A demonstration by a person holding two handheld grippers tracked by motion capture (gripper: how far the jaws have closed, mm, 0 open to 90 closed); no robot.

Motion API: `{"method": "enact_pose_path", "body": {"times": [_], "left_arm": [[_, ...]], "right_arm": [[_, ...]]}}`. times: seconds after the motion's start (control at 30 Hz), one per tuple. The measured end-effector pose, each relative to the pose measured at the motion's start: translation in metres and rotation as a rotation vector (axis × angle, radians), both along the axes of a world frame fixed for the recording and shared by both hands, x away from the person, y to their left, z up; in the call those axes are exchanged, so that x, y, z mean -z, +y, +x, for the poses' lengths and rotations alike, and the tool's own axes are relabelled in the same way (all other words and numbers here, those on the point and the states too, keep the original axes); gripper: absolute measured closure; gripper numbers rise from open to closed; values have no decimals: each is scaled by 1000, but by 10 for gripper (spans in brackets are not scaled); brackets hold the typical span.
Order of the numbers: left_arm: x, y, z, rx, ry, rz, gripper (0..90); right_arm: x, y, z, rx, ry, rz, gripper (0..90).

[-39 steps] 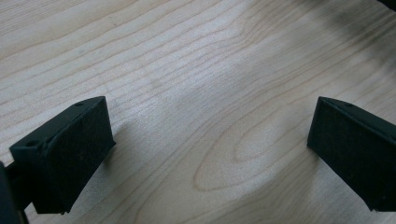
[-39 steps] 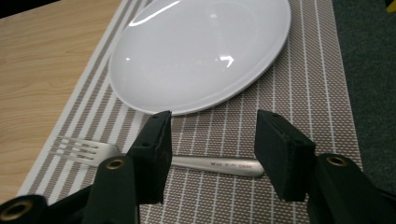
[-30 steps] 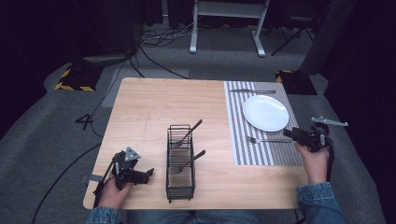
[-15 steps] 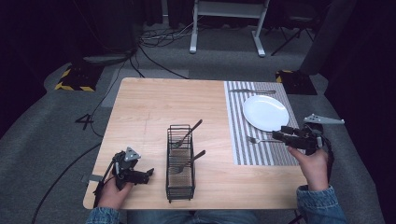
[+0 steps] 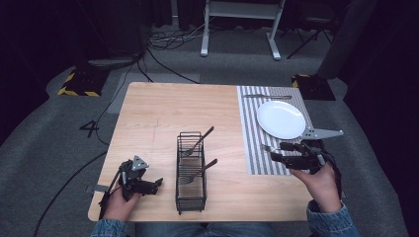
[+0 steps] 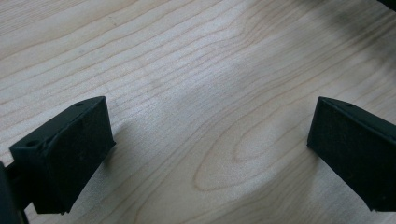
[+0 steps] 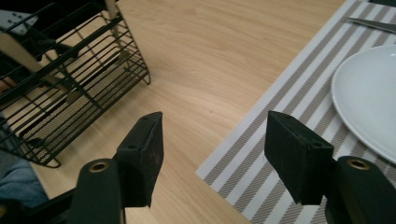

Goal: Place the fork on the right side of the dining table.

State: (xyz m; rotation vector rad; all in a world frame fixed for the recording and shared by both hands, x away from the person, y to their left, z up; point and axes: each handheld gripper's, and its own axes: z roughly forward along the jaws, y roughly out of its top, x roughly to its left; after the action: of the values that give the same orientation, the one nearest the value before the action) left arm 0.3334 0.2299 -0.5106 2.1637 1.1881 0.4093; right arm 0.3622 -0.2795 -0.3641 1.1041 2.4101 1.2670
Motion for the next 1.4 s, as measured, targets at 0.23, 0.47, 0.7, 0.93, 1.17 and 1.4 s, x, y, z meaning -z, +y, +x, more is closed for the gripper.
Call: {"method": "enact_pose_path", "body": {"times": [0.23, 0.47, 0.7, 0.93, 1.17, 1.4], "left_arm": [[0, 0, 0, 0, 0, 0, 2], [0, 0, 0, 0, 0, 1, 2], [0, 0, 0, 0, 0, 0, 2], [0, 0, 0, 1, 0, -1, 3], [0, 0, 0, 1, 0, -1, 3], [0, 0, 0, 1, 0, -1, 2]], "right_arm": [[-1, 17, -14, -101, 38, -25, 347], [12, 29, -20, -101, 45, -60, 336], [33, 39, -23, -127, 93, -96, 332], [66, 50, -21, -144, 145, -130, 338], [98, 67, -21, -170, 181, -189, 337], [116, 76, -25, -184, 159, -193, 347]]}}
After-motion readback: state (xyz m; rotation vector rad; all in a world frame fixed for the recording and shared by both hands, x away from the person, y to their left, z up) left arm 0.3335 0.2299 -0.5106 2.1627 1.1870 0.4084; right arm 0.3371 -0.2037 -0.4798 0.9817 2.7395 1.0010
